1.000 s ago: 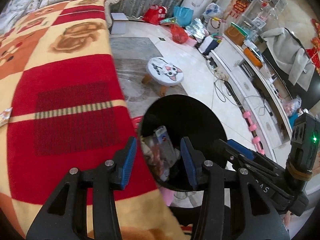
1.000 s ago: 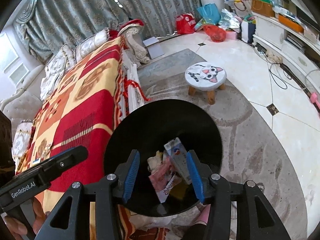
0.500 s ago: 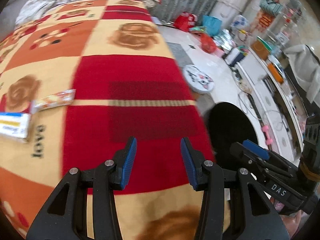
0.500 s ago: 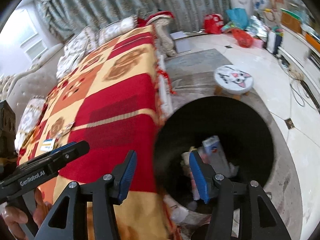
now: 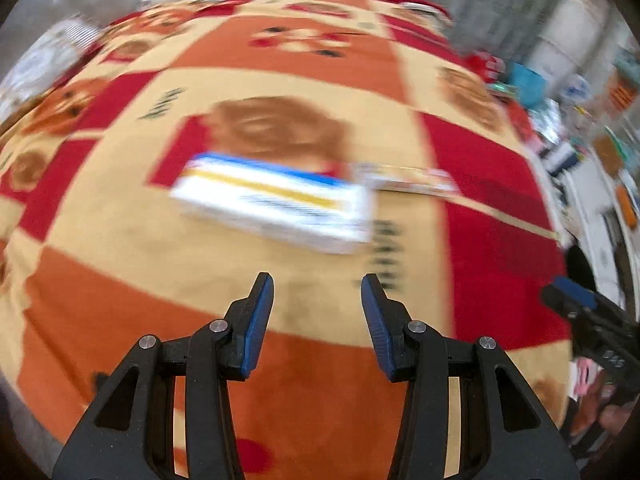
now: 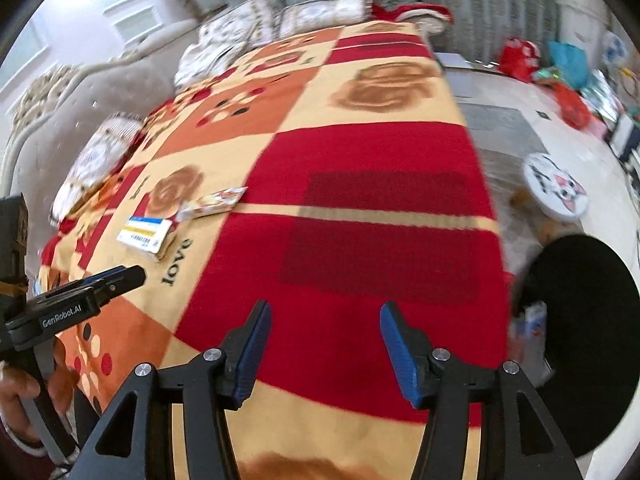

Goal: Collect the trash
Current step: 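Move both open tools back over the last boxes on the bedspread, then grasp the white-yellow medicine box with the left tool while the right tool grasps the snack wrapper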

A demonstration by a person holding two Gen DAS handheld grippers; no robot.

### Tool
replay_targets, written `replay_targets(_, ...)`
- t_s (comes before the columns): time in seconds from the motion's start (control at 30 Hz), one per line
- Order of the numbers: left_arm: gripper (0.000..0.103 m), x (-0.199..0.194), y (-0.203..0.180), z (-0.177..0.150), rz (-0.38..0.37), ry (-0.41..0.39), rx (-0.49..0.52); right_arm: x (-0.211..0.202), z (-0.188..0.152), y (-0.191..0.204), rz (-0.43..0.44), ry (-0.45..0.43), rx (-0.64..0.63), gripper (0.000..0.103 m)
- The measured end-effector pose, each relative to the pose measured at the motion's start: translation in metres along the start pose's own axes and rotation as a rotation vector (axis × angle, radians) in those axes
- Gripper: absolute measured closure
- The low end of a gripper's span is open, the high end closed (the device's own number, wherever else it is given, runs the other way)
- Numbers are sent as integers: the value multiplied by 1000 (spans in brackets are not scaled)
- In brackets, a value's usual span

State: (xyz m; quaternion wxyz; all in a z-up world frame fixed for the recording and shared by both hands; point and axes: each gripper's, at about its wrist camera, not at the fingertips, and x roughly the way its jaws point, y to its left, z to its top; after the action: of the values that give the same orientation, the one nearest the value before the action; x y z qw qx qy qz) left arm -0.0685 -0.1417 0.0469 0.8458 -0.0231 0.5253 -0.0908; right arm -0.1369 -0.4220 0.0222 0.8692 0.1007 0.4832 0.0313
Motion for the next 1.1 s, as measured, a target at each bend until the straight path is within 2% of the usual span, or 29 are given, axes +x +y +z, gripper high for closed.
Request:
replay_targets(0.17, 59, 21, 60, 14, 79, 26, -109, 32, 21, 31, 5, 37, -66, 49)
replay_targets(0.23, 59, 25, 70, 24, 72, -1, -126, 43, 29, 38, -3, 49, -85, 49)
replay_targets(0.43, 59, 45, 77, 60, 66, -20, -139, 78, 56, 61, -58, 61, -190, 49)
replay_targets(0.53, 59, 53, 72, 78, 39, -32, -127, 96, 74, 70, -147, 36, -272, 49)
replay_targets(0.7, 59, 65, 62, 106, -5, -47, -106, 118, 108, 72, -173, 1, -278, 49)
replay_targets(0.8, 59, 66, 61, 113, -47, -38, -116, 128, 129, 77, -148, 13, -257, 49)
replay_targets(0.87, 59, 61, 61, 113, -75, -37, -117, 117, 132, 77, -103, 7, -216, 49)
replay_targets(1.0, 59, 51, 61, 108, -82, -32, -103, 96, 126, 81, 30, 28, -135, 49)
replay_targets(1.1, 59, 43, 60, 102, -91, -30, -91, 95, 113, 90, 74, 60, -112, 49)
